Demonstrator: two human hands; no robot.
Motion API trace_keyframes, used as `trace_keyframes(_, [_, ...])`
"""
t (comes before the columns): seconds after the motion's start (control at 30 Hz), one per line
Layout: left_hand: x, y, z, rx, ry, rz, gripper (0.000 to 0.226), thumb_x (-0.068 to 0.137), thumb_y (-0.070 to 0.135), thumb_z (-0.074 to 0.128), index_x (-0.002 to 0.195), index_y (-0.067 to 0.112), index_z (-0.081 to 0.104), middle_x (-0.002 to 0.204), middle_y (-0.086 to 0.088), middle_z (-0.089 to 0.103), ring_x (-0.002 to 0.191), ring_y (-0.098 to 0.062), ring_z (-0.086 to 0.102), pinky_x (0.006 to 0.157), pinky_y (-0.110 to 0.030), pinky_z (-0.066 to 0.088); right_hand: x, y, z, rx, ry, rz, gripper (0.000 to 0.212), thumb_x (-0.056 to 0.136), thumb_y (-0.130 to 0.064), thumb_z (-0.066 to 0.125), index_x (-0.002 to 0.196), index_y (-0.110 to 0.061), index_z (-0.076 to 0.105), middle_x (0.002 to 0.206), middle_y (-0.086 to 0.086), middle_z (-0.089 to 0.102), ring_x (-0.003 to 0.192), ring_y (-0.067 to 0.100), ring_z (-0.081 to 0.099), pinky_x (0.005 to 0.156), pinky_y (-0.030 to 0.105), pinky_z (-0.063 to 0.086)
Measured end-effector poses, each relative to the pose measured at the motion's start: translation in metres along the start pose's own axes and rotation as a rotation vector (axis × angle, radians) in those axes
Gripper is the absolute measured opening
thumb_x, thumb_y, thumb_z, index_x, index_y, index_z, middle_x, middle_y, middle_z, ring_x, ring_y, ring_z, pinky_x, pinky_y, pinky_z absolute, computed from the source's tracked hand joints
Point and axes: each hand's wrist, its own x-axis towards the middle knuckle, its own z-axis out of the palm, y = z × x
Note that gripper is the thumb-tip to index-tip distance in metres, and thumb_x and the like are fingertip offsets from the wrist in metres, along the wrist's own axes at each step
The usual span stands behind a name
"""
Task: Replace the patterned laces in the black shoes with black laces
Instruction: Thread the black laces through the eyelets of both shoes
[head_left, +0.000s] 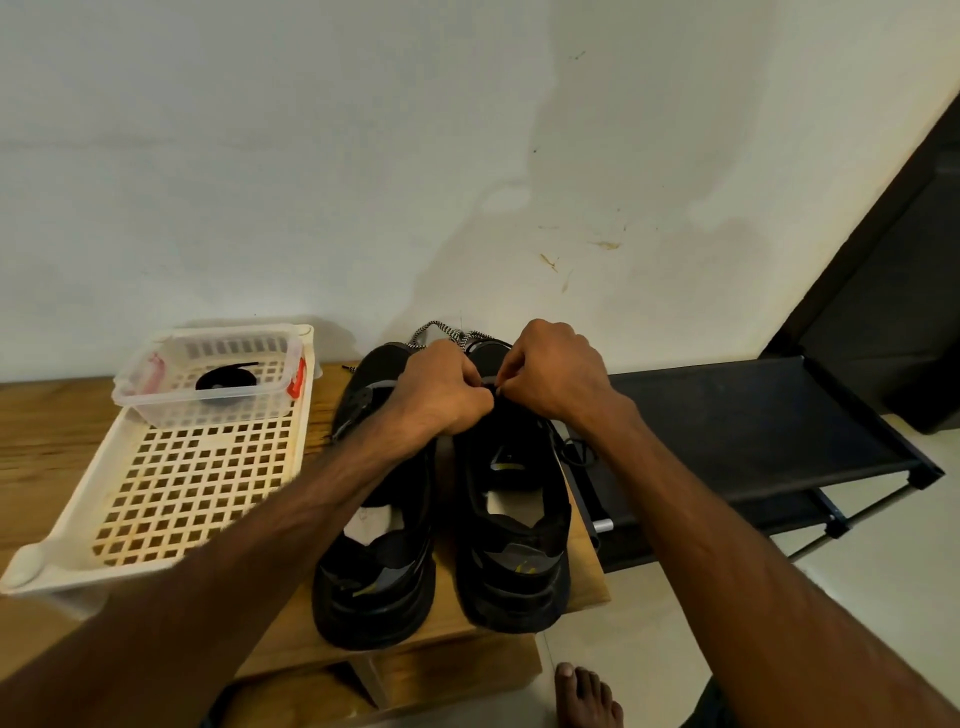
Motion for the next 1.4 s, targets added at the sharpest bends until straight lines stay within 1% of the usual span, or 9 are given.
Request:
trace_keyframes(0.2, [-0.001, 0.000, -0.005, -0.054, -0.009, -0.032, 0.026, 0.085, 0.004, 0.065, 0.104, 0.013, 0.080, 0.103, -0.004, 0.074, 0.090, -0.014, 0.065, 0.075, -0.024, 0.051, 0.002, -0.004, 0.000, 0.014, -0.023, -0.017, 0.008, 0.082, -0.022, 0.078, 0.089, -0.023, 0.083, 0.092, 0.001, 0.076, 0.084, 0.021, 0.070, 0.079, 0.039, 0.061])
trace_keyframes(0.37, [0.003, -0.004, -0.008, -0.126, -0.063, -0.056, 0.021, 0.089, 0.003, 0.067, 0.101, 0.014, 0.080, 0.085, -0.001, 0.074, 0.066, -0.012, 0.066, 0.062, -0.023, 0.054, 0.000, -0.001, -0.003, -0.002, -0.055, -0.042, 0.012, 0.083, -0.022, 0.077, 0.092, -0.025, 0.083, 0.092, -0.001, 0.077, 0.082, 0.020, 0.069, 0.076, 0.038, 0.061])
trace_keyframes(0.47, [0.007, -0.005, -0.009, -0.147, -0.100, -0.058, 0.022, 0.089, 0.001, 0.069, 0.101, 0.015, 0.079, 0.078, 0.000, 0.073, 0.064, -0.012, 0.065, 0.061, -0.022, 0.057, 0.000, 0.003, -0.001, -0.021, -0.063, -0.068, 0.015, 0.083, -0.018, 0.074, 0.093, -0.025, 0.083, 0.093, 0.000, 0.077, 0.081, 0.021, 0.069, 0.075, 0.039, 0.062])
trace_keyframes(0.67, [0.010, -0.006, -0.004, -0.145, -0.063, -0.057, 0.024, 0.089, 0.001, 0.065, 0.103, 0.015, 0.079, 0.076, 0.005, 0.066, 0.067, -0.009, 0.060, 0.063, -0.023, 0.049, -0.002, 0.005, 0.006, -0.036, -0.055, -0.101, 0.019, 0.081, -0.018, 0.072, 0.097, -0.024, 0.082, 0.098, 0.001, 0.077, 0.083, 0.022, 0.069, 0.075, 0.037, 0.061])
trace_keyframes(0.83, [0.009, -0.005, -0.001, -0.158, -0.028, -0.071, 0.022, 0.086, 0.000, 0.064, 0.094, 0.014, 0.080, 0.068, -0.003, 0.068, 0.053, -0.013, 0.059, 0.050, -0.022, 0.046, -0.005, 0.006, 0.007, -0.044, -0.039, -0.117, 0.021, 0.084, -0.020, 0.069, 0.100, -0.026, 0.082, 0.103, 0.002, 0.076, 0.090, 0.028, 0.069, 0.074, 0.034, 0.056])
trace_keyframes(1.03, [0.008, -0.008, -0.002, -0.165, -0.055, -0.053, 0.023, 0.088, 0.003, 0.066, 0.103, 0.015, 0.078, 0.085, 0.000, 0.071, 0.066, -0.010, 0.061, 0.062, -0.024, 0.050, -0.004, 0.000, 0.013, -0.106, -0.028, -0.121, 0.019, 0.089, -0.024, 0.067, 0.103, -0.025, 0.080, 0.106, 0.006, 0.074, 0.090, 0.029, 0.067, 0.069, 0.031, 0.045])
trace_keyframes(1.2, [0.008, -0.010, -0.001, -0.250, -0.063, -0.098, 0.016, 0.089, 0.001, 0.065, 0.089, 0.010, 0.079, 0.081, -0.015, 0.076, 0.073, -0.029, 0.075, 0.078, -0.043, 0.064, -0.001, 0.001, 0.009, -0.035, -0.052, -0.083, 0.014, 0.086, -0.023, 0.075, 0.098, -0.027, 0.081, 0.101, 0.003, 0.075, 0.089, 0.025, 0.069, 0.071, 0.030, 0.050])
trace_keyframes(1.3, [0.012, -0.013, 0.000, -0.317, -0.051, -0.121, 0.026, 0.096, -0.001, 0.056, 0.081, 0.009, 0.074, 0.079, -0.009, 0.070, 0.076, -0.026, 0.076, 0.076, -0.039, 0.065, -0.002, 0.004, 0.008, 0.066, -0.047, -0.052, 0.008, 0.085, -0.022, 0.079, 0.091, -0.027, 0.082, 0.092, -0.002, 0.077, 0.083, 0.019, 0.070, 0.072, 0.030, 0.056])
trace_keyframes(1.4, [0.016, -0.017, 0.001, -0.269, -0.049, -0.105, 0.023, 0.100, -0.001, 0.052, 0.090, 0.000, 0.073, 0.084, -0.010, 0.069, 0.078, -0.026, 0.076, 0.074, -0.036, 0.064, -0.003, 0.001, 0.012, 0.074, -0.023, -0.030, 0.007, 0.087, -0.019, 0.078, 0.087, -0.025, 0.082, 0.090, -0.002, 0.077, 0.080, 0.017, 0.069, 0.069, 0.027, 0.052])
